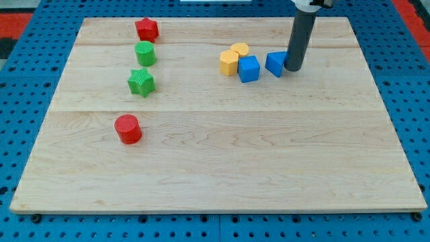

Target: Move the green star into the yellow heart

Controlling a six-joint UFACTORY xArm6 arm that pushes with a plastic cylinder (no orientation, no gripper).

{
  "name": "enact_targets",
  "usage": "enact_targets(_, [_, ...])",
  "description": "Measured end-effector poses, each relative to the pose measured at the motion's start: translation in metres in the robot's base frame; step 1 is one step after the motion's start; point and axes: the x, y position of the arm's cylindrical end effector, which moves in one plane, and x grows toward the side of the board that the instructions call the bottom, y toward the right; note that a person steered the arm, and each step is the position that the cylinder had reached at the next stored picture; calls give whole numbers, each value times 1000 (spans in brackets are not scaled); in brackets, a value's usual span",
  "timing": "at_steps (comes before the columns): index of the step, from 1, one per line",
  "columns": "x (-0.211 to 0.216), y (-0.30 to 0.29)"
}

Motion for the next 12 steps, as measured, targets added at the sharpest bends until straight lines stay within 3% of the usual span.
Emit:
enact_targets(3, [0,-19])
enact_targets(4, [18,45])
enact_targets(5, [87,12])
enact_targets(6, [107,-108])
enact_targets(7, [86,-204])
enact_targets(9, [78,-287])
enact_targets(10, [39,-321])
enact_targets(11, [5,-301])
enact_targets(12, [18,-321])
